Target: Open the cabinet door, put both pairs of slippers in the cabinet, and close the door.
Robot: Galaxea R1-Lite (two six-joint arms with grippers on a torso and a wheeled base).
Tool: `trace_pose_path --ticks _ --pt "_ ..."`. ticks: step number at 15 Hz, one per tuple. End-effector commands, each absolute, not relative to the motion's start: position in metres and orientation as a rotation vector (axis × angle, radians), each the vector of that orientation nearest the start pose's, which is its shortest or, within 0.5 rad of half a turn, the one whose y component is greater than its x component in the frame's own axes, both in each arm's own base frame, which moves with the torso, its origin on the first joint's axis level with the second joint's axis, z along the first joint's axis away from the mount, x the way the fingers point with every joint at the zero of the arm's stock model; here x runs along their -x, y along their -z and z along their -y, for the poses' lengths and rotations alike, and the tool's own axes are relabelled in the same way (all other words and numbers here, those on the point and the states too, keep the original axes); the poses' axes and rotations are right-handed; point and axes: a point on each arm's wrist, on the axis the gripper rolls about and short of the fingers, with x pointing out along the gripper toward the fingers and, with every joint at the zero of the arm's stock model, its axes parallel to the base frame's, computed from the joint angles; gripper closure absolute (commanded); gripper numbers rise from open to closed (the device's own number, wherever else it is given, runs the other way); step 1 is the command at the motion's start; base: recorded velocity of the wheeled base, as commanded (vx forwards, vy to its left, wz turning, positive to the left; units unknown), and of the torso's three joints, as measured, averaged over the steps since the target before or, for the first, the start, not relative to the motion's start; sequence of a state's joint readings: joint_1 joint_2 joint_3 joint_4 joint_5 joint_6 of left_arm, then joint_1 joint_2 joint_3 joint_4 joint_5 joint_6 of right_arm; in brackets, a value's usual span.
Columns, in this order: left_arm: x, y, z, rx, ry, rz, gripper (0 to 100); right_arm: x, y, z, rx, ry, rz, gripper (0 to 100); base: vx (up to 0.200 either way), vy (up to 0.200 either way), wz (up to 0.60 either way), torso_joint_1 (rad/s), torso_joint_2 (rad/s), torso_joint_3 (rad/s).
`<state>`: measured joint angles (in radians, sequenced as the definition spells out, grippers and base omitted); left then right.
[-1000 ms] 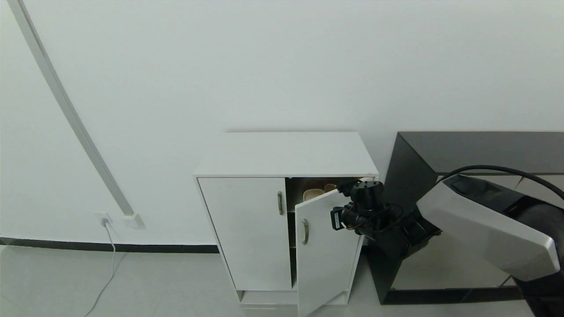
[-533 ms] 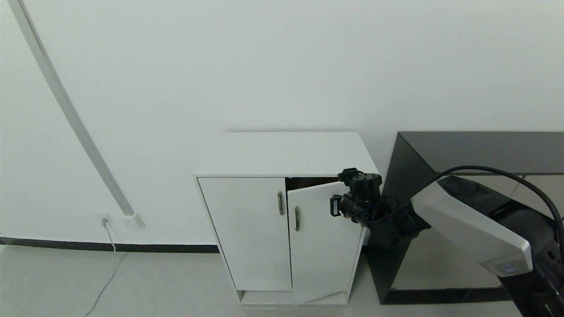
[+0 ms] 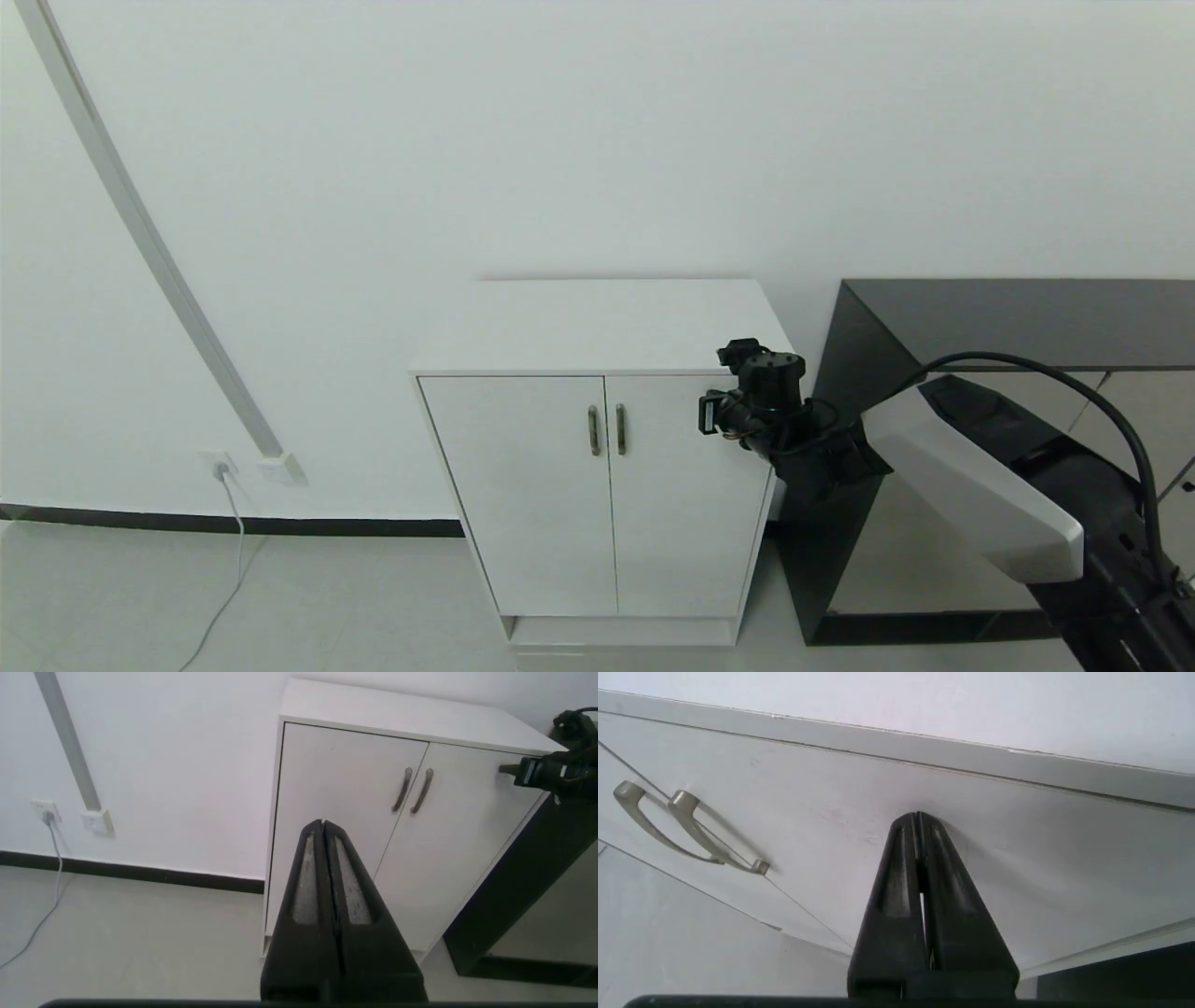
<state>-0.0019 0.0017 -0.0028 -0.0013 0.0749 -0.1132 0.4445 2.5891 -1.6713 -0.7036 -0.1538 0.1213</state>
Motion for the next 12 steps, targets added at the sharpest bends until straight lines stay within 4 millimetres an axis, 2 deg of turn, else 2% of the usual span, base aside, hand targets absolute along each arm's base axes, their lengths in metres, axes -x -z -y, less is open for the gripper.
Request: trace_pose_path --ticks 1,8,12 --pt "0.023 -0.077 -0.002 0.114 -0.073 0.006 100 -0.474 -0.042 -0.221 -0.058 -0.275 -0.217 100 0.000 0.000 0.00 0.000 0.00 0.000" --pt "0.023 -0.077 -0.002 0.115 -0.073 0.006 100 -0.467 -0.037 -0.218 -0.048 -0.266 -0.246 100 0.000 0.000 0.00 0.000 0.00 0.000" --pt "0.023 -0.076 -0.002 0.113 -0.074 0.004 100 -0.433 -0.057 -0.208 -0.040 -0.277 -0.256 100 0.000 0.000 0.00 0.000 0.00 0.000"
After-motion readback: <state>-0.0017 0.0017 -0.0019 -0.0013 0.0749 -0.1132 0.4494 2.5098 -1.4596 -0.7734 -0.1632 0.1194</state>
